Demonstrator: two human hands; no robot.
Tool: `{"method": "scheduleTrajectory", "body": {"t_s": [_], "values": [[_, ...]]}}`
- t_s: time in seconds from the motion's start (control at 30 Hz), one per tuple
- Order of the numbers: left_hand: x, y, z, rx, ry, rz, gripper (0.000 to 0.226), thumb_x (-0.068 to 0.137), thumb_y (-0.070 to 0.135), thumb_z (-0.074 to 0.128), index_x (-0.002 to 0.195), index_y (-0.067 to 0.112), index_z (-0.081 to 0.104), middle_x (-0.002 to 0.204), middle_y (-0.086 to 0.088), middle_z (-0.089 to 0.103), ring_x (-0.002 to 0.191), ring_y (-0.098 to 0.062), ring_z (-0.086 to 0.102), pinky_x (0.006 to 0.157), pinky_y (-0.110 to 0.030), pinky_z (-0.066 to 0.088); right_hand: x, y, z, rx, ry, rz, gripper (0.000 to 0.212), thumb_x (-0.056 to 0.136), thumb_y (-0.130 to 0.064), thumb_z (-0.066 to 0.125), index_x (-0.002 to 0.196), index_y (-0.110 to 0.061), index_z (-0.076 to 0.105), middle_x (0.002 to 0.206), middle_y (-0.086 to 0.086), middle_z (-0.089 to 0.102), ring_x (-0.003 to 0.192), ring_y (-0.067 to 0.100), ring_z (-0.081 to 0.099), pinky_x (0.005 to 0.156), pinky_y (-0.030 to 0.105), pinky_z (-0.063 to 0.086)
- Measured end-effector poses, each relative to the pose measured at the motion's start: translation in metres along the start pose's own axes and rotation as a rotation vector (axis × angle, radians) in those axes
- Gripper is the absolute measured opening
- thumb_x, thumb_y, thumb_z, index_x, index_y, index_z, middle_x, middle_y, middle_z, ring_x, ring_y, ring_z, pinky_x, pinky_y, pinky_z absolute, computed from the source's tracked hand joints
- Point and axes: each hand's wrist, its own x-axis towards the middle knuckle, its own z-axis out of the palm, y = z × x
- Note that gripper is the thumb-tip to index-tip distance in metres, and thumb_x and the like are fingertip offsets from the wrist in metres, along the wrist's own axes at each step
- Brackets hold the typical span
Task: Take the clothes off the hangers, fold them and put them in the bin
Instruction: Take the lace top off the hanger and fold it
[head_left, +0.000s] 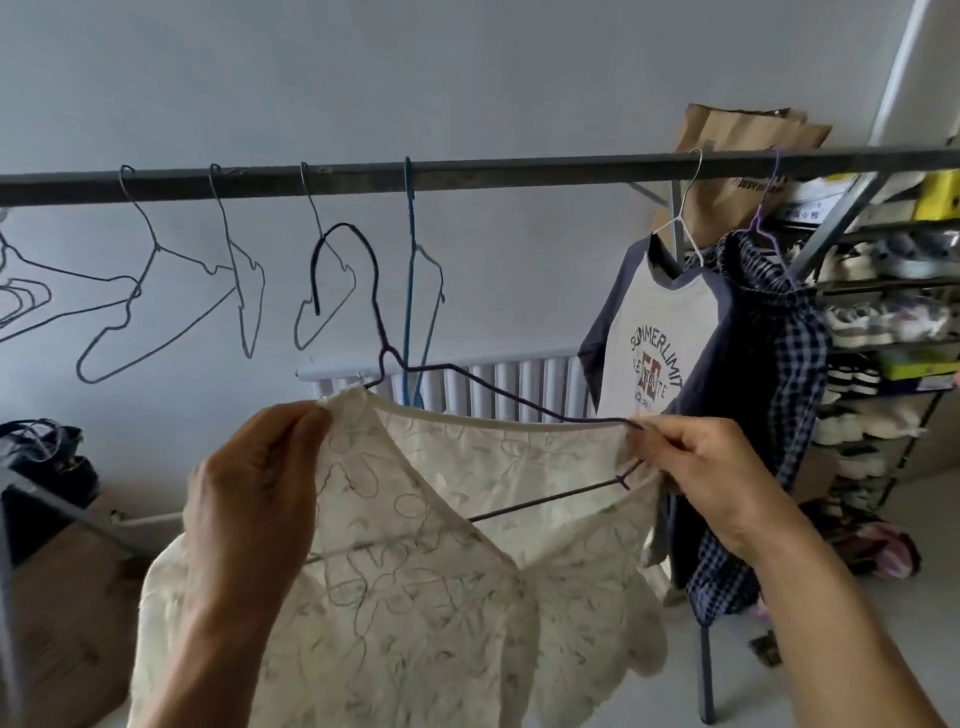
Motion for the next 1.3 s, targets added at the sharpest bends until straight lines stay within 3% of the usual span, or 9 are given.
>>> {"method": "scheduleTrajectory", "body": {"t_s": [0.13,0.3,0.47,0.57,0.8,0.87,1.03,1.17,1.3], "values": [[0.001,-0.008,-0.007,0.012,0.002,-0.007,0.014,0.096,0.035,0.058,0.092,0.027,0.07,0.085,0.025,0.064,0.076,-0.005,0.059,0.055,-0.023,0.042,-0.002,0.014,0.001,0.461,-0.19,0.175,0.069,0.032,-0.052,0.095,0.085,-0.009,0.08,0.078,0.011,0.075,0.064,0.017,0.069,0.056,0.024,0.057],[0.002,-0.008,-0.009,0.035,0.002,0.02,0.012,0.095,0.033,0.059,0.088,0.029,0.068,0.085,0.028,0.062,0.081,-0.001,0.059,0.055,-0.013,0.04,-0.004,0.019,0.011,0.552,-0.132,0.367,0.029,0.08,-0.035,0.061,0.077,-0.011,0.078,0.069,0.005,0.072,0.055,0.013,0.065,0.05,0.025,0.052],[-0.007,-0.007,-0.006,0.094,0.065,0.136,0.014,0.096,0.034,0.06,0.089,0.028,0.07,0.073,0.012,0.066,0.064,-0.011,0.061,0.057,-0.026,0.044,-0.004,0.033,0.023,-0.315,0.24,-0.031,0.034,0.098,-0.027,0.054,0.066,-0.013,0.056,0.059,0.002,0.046,0.061,0.022,0.043,0.057,0.033,0.036],[-0.005,-0.01,-0.005,0.129,0.142,0.255,0.019,0.095,0.03,0.058,0.09,0.018,0.072,0.076,0.014,0.063,0.064,-0.015,0.059,0.052,-0.028,0.041,-0.01,0.04,0.032,-0.656,0.363,-0.267,0.024,0.098,-0.024,0.05,0.079,-0.02,0.063,0.07,-0.005,0.057,0.064,0.019,0.051,0.058,0.035,0.043],[-0.008,-0.004,-0.014,-0.123,0.109,0.121,0.01,0.093,0.025,0.061,0.088,0.023,0.069,0.067,0.022,0.063,0.056,0.002,0.054,0.051,-0.006,0.037,-0.009,0.033,0.033,-0.079,0.105,-0.025,0.031,0.088,-0.004,0.065,0.061,-0.019,0.071,0.059,0.003,0.063,0.058,0.001,0.048,0.055,0.015,0.039],[-0.007,-0.003,-0.014,-0.137,0.124,0.099,0.009,0.094,0.023,0.061,0.089,0.024,0.068,0.068,0.028,0.063,0.058,0.006,0.056,0.053,-0.004,0.039,-0.014,0.026,0.035,0.08,-0.015,0.038,0.024,0.088,-0.001,0.064,0.09,-0.022,0.075,0.076,-0.002,0.066,0.067,0.001,0.058,0.057,0.009,0.044],[-0.01,0.002,-0.013,-0.042,0.081,0.078,0.013,0.094,0.033,0.061,0.086,0.028,0.07,0.081,0.024,0.065,0.07,-0.003,0.061,0.052,-0.011,0.04,-0.02,0.018,0.025,0.749,-0.14,0.078,0.06,0.076,-0.006,0.065,0.132,-0.022,0.053,0.102,0.004,0.064,0.092,0.016,0.062,0.077,0.032,0.049],[-0.002,0.0,-0.002,-0.031,-0.022,0.192,0.016,0.091,0.043,0.057,0.09,0.03,0.066,0.079,0.012,0.066,0.07,-0.011,0.062,0.06,-0.029,0.05,-0.022,0.007,0.026,0.148,-0.012,-0.106,0.033,0.086,-0.039,0.062,0.117,-0.028,0.065,0.089,-0.008,0.071,0.08,0.003,0.061,0.071,0.02,0.047],[0.002,-0.008,0.007,0.012,-0.03,0.204,0.015,0.095,0.027,0.06,0.083,0.026,0.068,0.069,0.012,0.064,0.063,-0.011,0.059,0.057,-0.029,0.046,-0.029,0.002,0.018,-0.073,-0.023,-0.197,0.012,0.081,-0.029,0.065,0.079,-0.025,0.076,0.06,-0.013,0.067,0.053,-0.003,0.055,0.052,0.006,0.041]]}}
